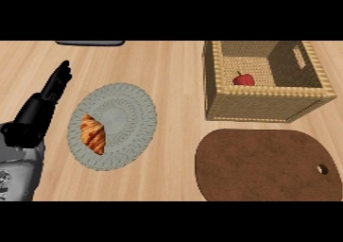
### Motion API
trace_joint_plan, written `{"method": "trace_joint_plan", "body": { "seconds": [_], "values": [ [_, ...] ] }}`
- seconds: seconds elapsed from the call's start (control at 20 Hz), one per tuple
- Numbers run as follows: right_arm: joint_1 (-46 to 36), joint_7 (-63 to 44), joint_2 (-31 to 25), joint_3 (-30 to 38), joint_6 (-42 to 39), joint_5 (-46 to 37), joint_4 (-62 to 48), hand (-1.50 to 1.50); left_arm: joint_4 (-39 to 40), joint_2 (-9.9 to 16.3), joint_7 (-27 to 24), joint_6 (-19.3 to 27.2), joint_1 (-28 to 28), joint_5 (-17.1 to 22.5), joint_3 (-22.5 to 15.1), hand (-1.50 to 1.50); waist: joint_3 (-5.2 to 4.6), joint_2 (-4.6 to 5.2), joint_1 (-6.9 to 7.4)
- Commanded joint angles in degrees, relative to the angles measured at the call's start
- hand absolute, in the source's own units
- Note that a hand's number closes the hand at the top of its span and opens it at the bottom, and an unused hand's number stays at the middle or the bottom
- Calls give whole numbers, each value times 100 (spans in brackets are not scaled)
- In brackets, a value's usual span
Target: Pick the bell pepper from the cutting board and place it in the basket
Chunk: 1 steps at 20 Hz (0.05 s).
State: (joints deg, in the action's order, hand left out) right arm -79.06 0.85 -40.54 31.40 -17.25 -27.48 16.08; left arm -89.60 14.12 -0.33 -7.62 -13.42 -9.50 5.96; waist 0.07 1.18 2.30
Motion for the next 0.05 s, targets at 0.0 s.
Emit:
{"method": "trace_joint_plan", "body": {
  "seconds": [0.0],
  "values": [
    [254,116,-576,320,99,205,-169,-150,135,-108,-7,57,-27,-64,-75,0,4,27,10]
  ]
}}
